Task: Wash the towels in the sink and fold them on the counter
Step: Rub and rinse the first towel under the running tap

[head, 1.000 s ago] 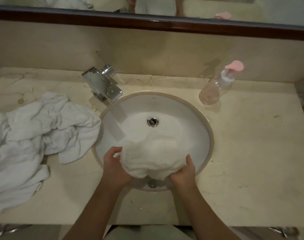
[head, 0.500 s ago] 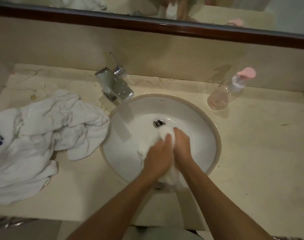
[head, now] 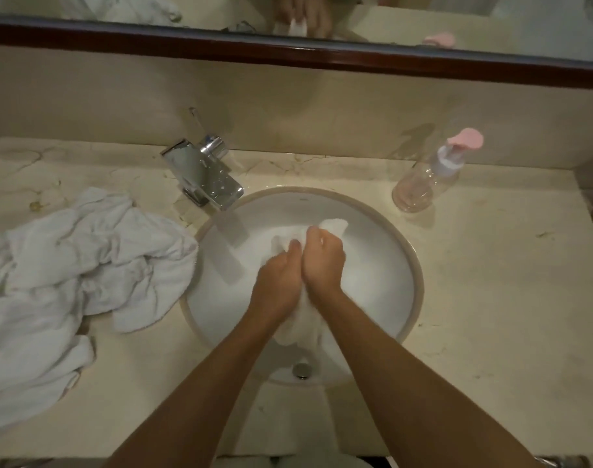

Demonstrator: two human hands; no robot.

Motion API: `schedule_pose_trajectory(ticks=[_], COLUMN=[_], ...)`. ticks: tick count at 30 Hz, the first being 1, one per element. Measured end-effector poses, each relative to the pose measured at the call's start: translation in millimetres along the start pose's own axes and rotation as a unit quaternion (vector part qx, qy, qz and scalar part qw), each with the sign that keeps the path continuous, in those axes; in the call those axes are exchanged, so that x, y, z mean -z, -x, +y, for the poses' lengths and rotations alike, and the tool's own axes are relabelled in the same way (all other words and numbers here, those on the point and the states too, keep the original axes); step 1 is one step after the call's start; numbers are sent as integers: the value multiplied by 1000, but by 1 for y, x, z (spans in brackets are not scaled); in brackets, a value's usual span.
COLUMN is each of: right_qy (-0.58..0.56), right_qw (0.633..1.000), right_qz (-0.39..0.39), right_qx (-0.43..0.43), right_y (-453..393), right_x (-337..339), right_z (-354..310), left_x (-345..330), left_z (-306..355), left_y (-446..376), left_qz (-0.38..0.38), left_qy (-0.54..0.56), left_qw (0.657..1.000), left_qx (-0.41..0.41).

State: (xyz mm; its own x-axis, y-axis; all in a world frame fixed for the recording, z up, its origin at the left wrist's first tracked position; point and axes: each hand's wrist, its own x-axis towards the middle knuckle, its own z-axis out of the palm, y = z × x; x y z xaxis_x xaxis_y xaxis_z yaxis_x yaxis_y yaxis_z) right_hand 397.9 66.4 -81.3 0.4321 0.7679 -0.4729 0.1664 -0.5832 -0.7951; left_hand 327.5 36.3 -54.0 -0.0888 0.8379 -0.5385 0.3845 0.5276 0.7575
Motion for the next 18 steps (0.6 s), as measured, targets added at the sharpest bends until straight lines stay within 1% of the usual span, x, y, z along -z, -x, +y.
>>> schedule_pose_trajectory(ticks=[1, 2, 3, 4, 5, 6, 7, 8, 9, 10, 11, 12, 13, 14, 15, 16, 17, 18], right_qy=[-31, -90, -171, -259, -341, -415, -462, -484, -491, -502, -512, -515, -502, -491, -462, -431, -376, -308], right_qw=[997, 988, 969, 942, 908, 869, 837, 817, 808, 797, 788, 784, 794, 800, 818, 833, 869, 908], right_qz=[11, -3, -41, -91, -128, -148, -170, -185, -194, -199, -203, -204, -199, -201, -200, -206, -200, -202], right_qx=[-64, -124, -171, -193, -207, -226, -241, -254, -262, -269, -275, -281, -279, -281, -280, -278, -254, -200], right_y=[-12, -17, -20, -18, -11, -2, 6, 13, 17, 21, 24, 27, 29, 30, 31, 33, 34, 32], right_x=[4, 9, 13, 17, 20, 25, 31, 37, 42, 46, 51, 54, 58, 65, 72, 76, 78, 76], right_z=[-2, -4, 0, 5, 12, 20, 31, 42, 53, 62, 68, 71, 74, 73, 69, 61, 53, 47], left_x=[-3, -2, 1, 6, 10, 14, 17, 20, 24, 29, 32, 36, 37, 39, 39, 38, 34, 29], left_z=[-1, -2, -5, -6, -11, -14, -18, -26, -36, -43, -50, -56, -66, -71, -74, -73, -69, -60], left_y=[8, 11, 5, -6, -18, -25, -31, -34, -34, -31, -29, -24, -24, -24, -27, -28, -29, -27], left_qz=[-12, -24, -21, -1, 25, 34, 17, -12, -55, -95, -129, -158, -184, -205, -210, -197, -163, -110], left_qy=[-30, -43, -35, -6, 62, 179, 306, 404, 470, 508, 522, 534, 556, 562, 560, 556, 543, 506], left_qw=[999, 997, 999, 1000, 996, 976, 939, 897, 859, 832, 815, 800, 778, 765, 762, 768, 786, 820], left_qx=[-38, -53, -36, 0, 59, 116, 155, 176, 194, 201, 215, 224, 227, 237, 248, 250, 248, 245])
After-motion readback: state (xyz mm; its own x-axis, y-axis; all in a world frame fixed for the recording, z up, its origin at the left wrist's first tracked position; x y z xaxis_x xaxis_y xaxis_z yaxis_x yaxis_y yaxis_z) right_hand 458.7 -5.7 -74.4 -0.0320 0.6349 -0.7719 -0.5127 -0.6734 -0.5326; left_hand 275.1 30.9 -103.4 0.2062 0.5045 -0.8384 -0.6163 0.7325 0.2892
